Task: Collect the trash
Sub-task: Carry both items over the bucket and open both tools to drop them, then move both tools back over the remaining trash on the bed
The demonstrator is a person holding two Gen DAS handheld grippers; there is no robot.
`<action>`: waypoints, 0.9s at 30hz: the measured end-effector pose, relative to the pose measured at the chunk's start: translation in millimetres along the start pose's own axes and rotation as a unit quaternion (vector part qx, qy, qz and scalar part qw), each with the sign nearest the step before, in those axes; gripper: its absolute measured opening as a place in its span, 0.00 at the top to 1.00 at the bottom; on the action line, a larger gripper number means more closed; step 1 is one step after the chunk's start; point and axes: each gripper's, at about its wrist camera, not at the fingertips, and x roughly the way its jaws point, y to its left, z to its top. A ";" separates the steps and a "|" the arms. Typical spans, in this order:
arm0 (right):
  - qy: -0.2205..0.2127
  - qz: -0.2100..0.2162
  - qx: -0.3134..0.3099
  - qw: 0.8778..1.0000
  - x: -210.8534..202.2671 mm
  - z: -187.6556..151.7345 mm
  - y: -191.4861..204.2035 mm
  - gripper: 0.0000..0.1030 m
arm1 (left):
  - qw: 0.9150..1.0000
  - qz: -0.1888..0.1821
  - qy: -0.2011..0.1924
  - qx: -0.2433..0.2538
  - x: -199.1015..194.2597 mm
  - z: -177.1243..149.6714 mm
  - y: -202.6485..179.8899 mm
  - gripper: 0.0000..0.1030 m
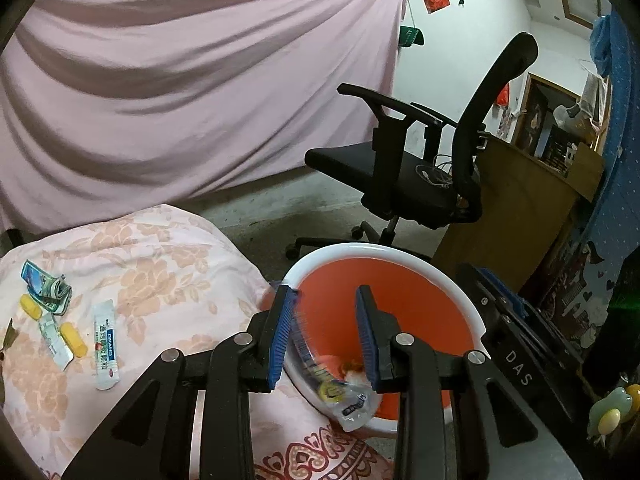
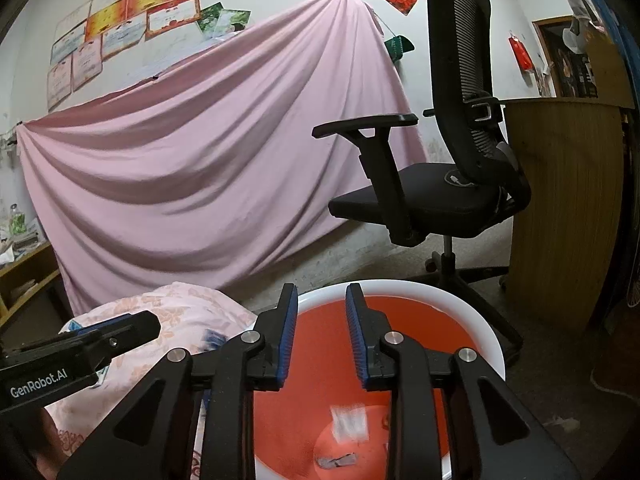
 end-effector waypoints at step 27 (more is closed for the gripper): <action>-0.113 0.062 -0.045 0.991 -34.6 8.8 51.9 0.08 | 0.980 0.118 -0.147 -0.065 -86.2 -20.2 65.8 0.06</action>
